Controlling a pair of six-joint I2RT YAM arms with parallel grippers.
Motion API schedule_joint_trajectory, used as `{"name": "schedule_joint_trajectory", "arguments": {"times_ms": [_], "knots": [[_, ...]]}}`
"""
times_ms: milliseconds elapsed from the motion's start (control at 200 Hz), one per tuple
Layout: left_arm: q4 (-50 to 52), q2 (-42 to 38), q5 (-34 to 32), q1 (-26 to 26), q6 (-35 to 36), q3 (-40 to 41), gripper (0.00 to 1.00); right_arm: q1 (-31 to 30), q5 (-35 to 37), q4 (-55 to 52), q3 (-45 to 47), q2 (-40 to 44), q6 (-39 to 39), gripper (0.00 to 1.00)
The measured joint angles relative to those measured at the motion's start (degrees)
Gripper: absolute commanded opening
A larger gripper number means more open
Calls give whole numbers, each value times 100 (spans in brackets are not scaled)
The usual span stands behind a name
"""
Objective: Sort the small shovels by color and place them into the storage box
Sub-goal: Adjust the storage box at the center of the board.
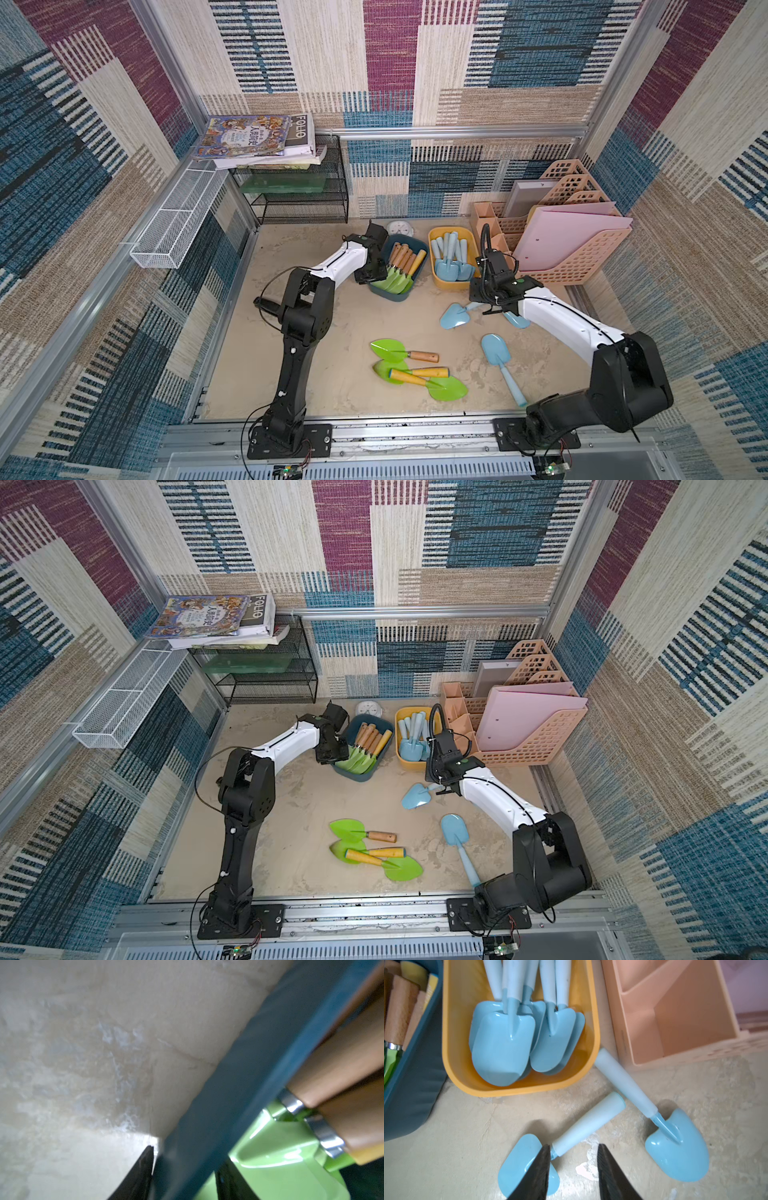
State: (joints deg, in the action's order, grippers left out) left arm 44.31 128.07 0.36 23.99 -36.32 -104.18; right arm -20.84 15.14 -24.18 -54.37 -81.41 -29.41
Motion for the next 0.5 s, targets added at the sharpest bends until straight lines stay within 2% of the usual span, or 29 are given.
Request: {"name": "schedule_joint_trajectory", "arguments": {"times_ms": [336, 501], "knots": [[-1001, -505, 608, 260, -1333, 887, 49, 1292, -953, -227, 1207, 855, -647, 45], [-1351, -890, 568, 334, -1624, 1311, 51, 1947, -1257, -157, 1241, 822, -704, 44]]}}
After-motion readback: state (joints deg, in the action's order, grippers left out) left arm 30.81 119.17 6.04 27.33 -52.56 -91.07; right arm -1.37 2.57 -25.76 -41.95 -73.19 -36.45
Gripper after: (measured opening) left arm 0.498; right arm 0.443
